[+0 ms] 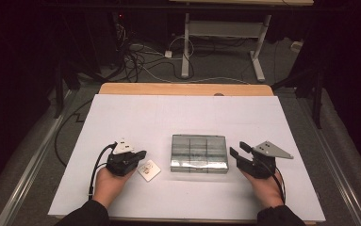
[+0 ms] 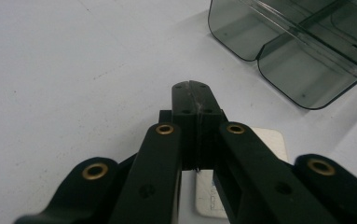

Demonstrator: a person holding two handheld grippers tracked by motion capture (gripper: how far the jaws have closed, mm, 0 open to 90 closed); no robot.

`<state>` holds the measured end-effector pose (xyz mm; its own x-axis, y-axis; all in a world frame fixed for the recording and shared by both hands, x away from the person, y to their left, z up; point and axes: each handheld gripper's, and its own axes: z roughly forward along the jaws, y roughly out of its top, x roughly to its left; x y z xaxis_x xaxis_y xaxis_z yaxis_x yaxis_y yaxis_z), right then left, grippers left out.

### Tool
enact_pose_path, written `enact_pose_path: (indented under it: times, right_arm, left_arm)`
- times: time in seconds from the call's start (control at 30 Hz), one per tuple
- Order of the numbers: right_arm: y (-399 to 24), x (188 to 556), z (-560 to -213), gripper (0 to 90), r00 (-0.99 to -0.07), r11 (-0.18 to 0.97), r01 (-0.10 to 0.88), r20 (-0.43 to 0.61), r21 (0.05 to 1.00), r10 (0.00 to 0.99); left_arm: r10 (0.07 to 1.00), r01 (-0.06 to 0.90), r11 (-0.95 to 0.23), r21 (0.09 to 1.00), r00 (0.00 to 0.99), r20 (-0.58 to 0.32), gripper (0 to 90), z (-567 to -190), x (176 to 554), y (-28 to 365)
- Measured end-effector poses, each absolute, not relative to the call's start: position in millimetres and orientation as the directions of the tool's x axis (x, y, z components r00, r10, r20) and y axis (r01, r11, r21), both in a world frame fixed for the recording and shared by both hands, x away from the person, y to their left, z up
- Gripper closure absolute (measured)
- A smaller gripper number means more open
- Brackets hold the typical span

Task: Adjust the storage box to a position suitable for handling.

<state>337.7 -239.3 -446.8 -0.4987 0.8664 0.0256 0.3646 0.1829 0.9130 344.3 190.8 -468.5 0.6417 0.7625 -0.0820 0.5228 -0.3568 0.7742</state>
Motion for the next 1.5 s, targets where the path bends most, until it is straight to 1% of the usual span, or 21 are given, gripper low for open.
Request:
enact_pose_path:
  times: [0.07, 0.1, 0.13, 0.2, 0.23, 0.27, 0.33, 0.37, 0.43, 0.53, 0.63, 0.77, 0.97, 1.13, 1.17, 1.2, 1.33, 1.37, 1.5]
  right_arm:
    - [-237, 348, -444, 71.3, -0.493, 0.183, 0.361, 0.021, 0.914, 0.870]
    - [-237, 353, -443, 81.6, -0.481, 0.174, 0.363, 0.025, 0.915, 0.876]
    - [-236, 360, -443, 89.6, -0.481, 0.167, 0.370, 0.035, 0.914, 0.876]
    - [-234, 373, -444, 90.0, -0.475, 0.171, 0.391, 0.039, 0.904, 0.879]
    - [-234, 373, -444, 90.0, -0.475, 0.171, 0.391, 0.039, 0.904, 0.879]
    - [-230, 388, -445, 90.0, -0.469, 0.189, 0.413, 0.031, 0.891, 0.882]
    - [-227, 394, -446, 90.0, -0.465, 0.199, 0.423, 0.024, 0.884, 0.885]
    - [-221, 407, -449, 90.0, -0.463, 0.216, 0.443, 0.015, 0.870, 0.886]
    - [-216, 414, -452, 90.0, -0.462, 0.229, 0.454, 0.008, 0.861, 0.887]
    - [-213, 419, -455, 90.0, -0.462, 0.243, 0.474, 0.004, 0.846, 0.887]
    - [-212, 424, -458, 90.0, -0.489, 0.264, 0.484, 0.008, 0.834, 0.873]
    - [-213, 424, -459, 90.0, -0.491, 0.256, 0.497, 0.025, 0.829, 0.871]
    - [-211, 413, -457, 90.0, -0.517, 0.277, 0.501, 0.027, 0.820, 0.856]
    - [-208, 383, -460, 90.0, -0.540, 0.278, 0.483, 0.032, 0.830, 0.841]
    - [-208, 383, -460, 90.0, -0.540, 0.278, 0.483, 0.032, 0.830, 0.841]
    - [-209, 373, -461, 90.0, -0.546, 0.276, 0.480, 0.038, 0.833, 0.837]
    - [-211, 362, -462, 90.0, -0.542, 0.273, 0.472, 0.031, 0.838, 0.840]
    - [-215, 355, -461, 90.0, -0.530, 0.281, 0.463, 0.008, 0.841, 0.848]
    - [-223, 343, -461, 90.0, -0.530, 0.273, 0.461, 0.015, 0.844, 0.848]
  left_arm:
    - [0.760, 0.522, -0.360, 0.774, 0.644, -0.081, 87.8, -469, 344, 191]
    - [0.760, 0.521, -0.360, 0.774, 0.645, -0.081, 87.8, -469, 344, 191]
    - [0.760, 0.521, -0.359, 0.774, 0.645, -0.082, 87.8, -469, 344, 191]
    - [0.759, 0.524, -0.348, 0.777, 0.644, -0.094, 87.8, -468, 343, 192]
    - [0.759, 0.524, -0.348, 0.777, 0.644, -0.094, 87.8, -468, 343, 192]
    - [0.758, 0.521, -0.348, 0.779, 0.646, -0.094, 87.8, -468, 343, 192]
    - [0.753, 0.517, -0.349, 0.781, 0.651, -0.094, 87.8, -468, 341, 191]
    - [0.749, 0.516, -0.349, 0.782, 0.655, -0.097, 87.8, -468, 339, 191]
    - [0.738, 0.509, -0.360, 0.782, 0.668, -0.095, 87.8, -467, 337, 191]
    - [0.732, 0.510, -0.355, 0.783, 0.673, -0.107, 87.7, -467, 336, 191]
    - [0.726, 0.507, -0.353, 0.786, 0.679, -0.111, 87.7, -467, 336, 190]
    - [0.720, 0.511, -0.356, 0.782, 0.683, -0.119, 87.7, -468, 335, 188]
    - [0.697, 0.514, -0.370, 0.774, 0.704, -0.134, 87.8, -469, 334, 181]
    - [0.682, 0.511, -0.390, 0.766, 0.719, -0.133, 87.7, -471, 333, 170]
    - [0.679, 0.513, -0.392, 0.764, 0.722, -0.136, 87.7, -471, 333, 168]
    - [0.674, 0.509, -0.399, 0.763, 0.727, -0.133, 87.8, -471, 333, 166]
    - [0.664, 0.504, -0.415, 0.758, 0.737, -0.127, 87.8, -472, 332, 161]
    - [0.663, 0.503, -0.417, 0.758, 0.738, -0.126, 87.7, -472, 332, 160]
    - [0.659, 0.504, -0.426, 0.752, 0.742, -0.124, 87.7, -473, 333, 157]
